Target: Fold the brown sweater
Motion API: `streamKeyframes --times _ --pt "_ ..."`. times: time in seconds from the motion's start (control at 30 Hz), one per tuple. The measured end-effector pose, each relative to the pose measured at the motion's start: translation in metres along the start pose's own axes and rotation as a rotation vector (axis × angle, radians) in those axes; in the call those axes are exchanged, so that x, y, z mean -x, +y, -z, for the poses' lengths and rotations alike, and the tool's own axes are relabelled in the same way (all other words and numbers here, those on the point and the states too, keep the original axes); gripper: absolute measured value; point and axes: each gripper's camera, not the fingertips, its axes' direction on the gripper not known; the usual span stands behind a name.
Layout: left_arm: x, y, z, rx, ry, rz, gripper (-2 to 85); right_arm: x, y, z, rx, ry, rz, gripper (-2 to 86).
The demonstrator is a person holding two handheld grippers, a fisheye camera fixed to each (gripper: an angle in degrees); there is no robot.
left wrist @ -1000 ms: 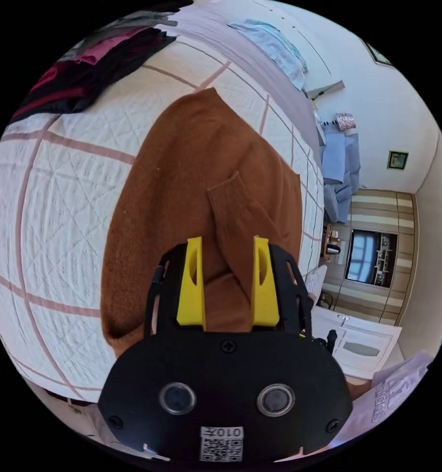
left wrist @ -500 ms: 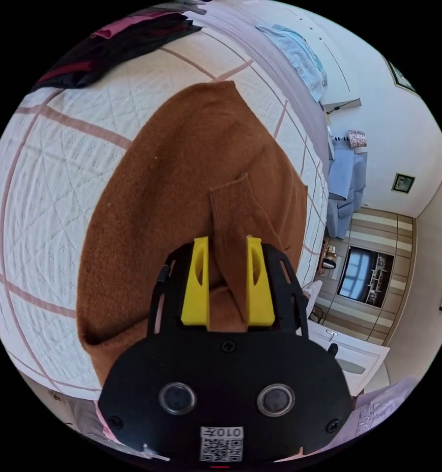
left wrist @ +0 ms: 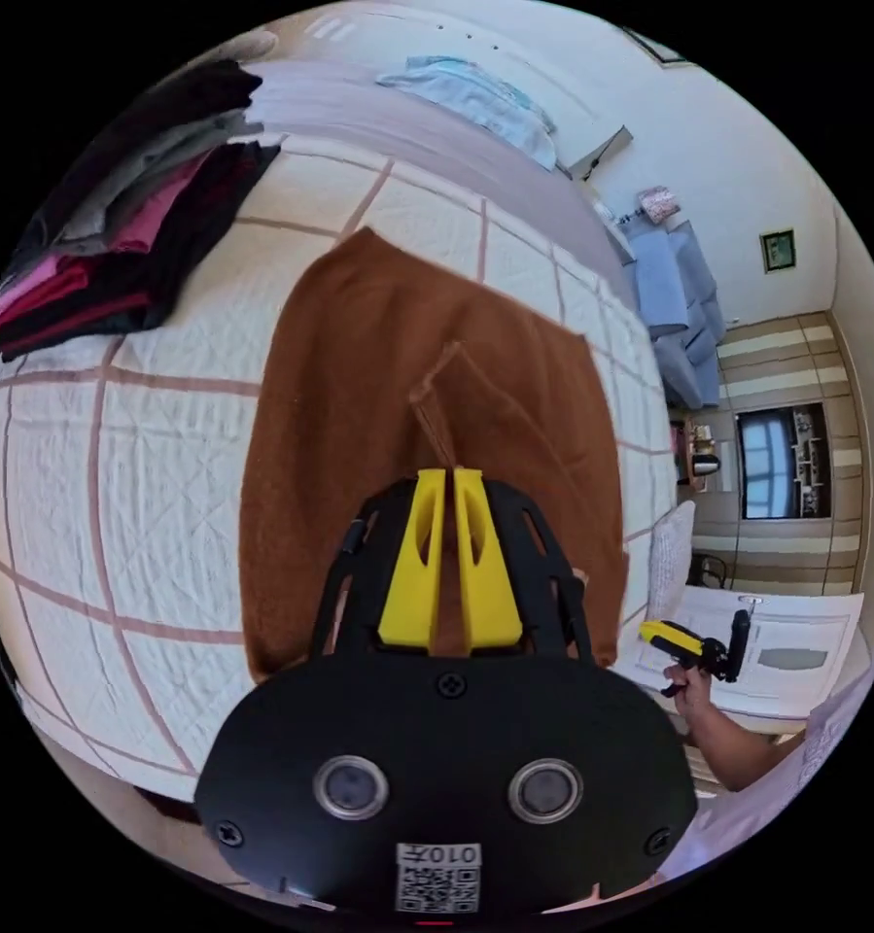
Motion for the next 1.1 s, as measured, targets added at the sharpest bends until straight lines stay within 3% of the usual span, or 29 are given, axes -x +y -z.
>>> streamKeyframes --times 0.03,0.07,0.17,0.3,0.4,0.47,0.57,0.67,0.8,1.1 --pt "0.014 0.001 -0.026 0.118 0.000 0.040 2.2 0.002 -0.003 -0.001 0.003 0.003 0.011 5.8" --pt "0.024 0.005 -0.036 0.125 0.059 0.057 2.8 0.006 -0.009 -0.002 -0.001 0.012 0.036 5.6" --pt "0.015 0.021 -0.013 0.012 0.046 0.030 4.1 0.015 -0.025 -0.009 -0.004 0.026 0.094 5.2" --pt "-0.018 0.061 0.021 -0.068 -0.096 -0.085 5.3 0.002 -0.045 -0.055 0.220 0.014 0.107 5.3" --pt "-0.069 0.108 0.023 0.055 -0.248 -0.379 6.1 0.014 -0.041 -0.026 0.150 0.056 0.182 5.3" --pt "-0.114 0.162 0.004 0.237 -0.391 -0.677 6.9 0.033 -0.025 -0.011 0.112 0.093 0.291 5.4" --pt "-0.160 0.236 -0.025 0.408 -0.450 -1.024 8.0 0.071 0.008 -0.013 0.150 0.124 0.524 5.9" --pt "-0.188 0.284 -0.049 0.468 -0.453 -1.234 9.1 0.111 0.036 -0.030 0.203 0.220 0.773 6.7" --pt "-0.198 0.304 -0.073 0.471 -0.517 -1.303 10.2 0.143 0.054 -0.054 0.211 0.392 1.053 8.0" --pt "-0.190 0.320 -0.083 0.390 -0.540 -1.437 10.8 0.138 0.077 -0.086 0.205 0.653 1.312 8.2"
